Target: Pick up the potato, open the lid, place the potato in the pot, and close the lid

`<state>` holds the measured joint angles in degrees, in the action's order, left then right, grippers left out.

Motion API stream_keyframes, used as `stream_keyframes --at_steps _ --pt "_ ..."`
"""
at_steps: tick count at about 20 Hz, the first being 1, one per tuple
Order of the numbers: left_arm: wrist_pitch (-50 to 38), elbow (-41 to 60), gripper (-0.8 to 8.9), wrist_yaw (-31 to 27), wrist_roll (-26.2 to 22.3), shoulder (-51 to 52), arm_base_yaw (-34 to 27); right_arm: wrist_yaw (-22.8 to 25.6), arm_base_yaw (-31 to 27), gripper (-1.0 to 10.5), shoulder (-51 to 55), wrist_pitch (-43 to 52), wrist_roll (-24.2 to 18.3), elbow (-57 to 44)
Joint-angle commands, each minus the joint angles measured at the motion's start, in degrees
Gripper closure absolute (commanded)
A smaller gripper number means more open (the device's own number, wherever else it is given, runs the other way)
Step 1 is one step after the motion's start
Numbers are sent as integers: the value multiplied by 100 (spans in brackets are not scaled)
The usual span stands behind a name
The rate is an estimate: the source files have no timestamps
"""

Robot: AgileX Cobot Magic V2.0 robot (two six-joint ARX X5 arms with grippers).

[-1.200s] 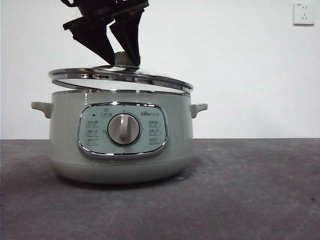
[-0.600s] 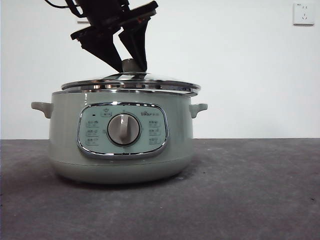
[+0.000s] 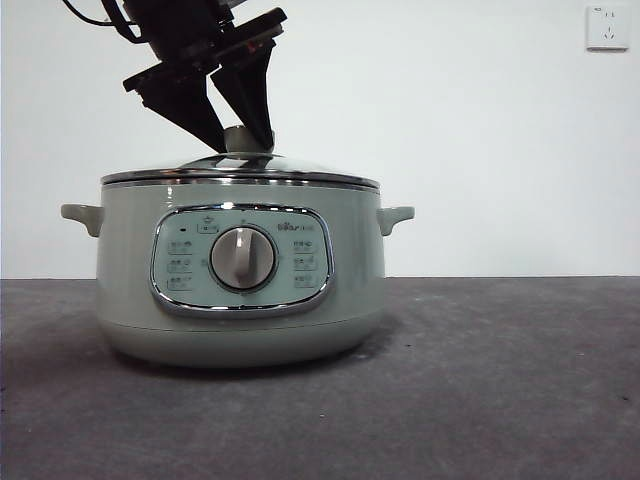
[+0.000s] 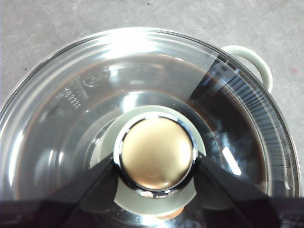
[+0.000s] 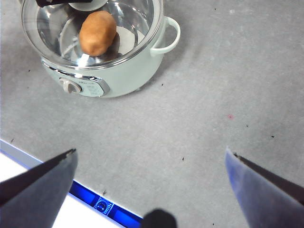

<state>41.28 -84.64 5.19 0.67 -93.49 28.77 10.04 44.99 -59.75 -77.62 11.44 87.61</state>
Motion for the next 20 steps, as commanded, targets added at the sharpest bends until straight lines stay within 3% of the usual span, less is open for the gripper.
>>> stream_keyframes --at_steps 1,3,4,10,15,20 --pt "94 101 551 83 166 -114 -26 2 4 164 0 15 114 -52" --pt "20 101 321 85 177 -114 -24 2 4 164 -11 7 184 -52" --pt "-11 98 304 85 186 -114 -24 2 4 164 -13 -4 197 -52" --pt "291 -258 304 127 214 74 -33 4 4 164 -79 -50 205 -52" --pt "1392 -984 305 129 210 481 13 2 4 164 -127 -127 205 -52" --pt "2258 -1010 306 122 164 1235 240 2 4 164 -127 -127 205 -52"
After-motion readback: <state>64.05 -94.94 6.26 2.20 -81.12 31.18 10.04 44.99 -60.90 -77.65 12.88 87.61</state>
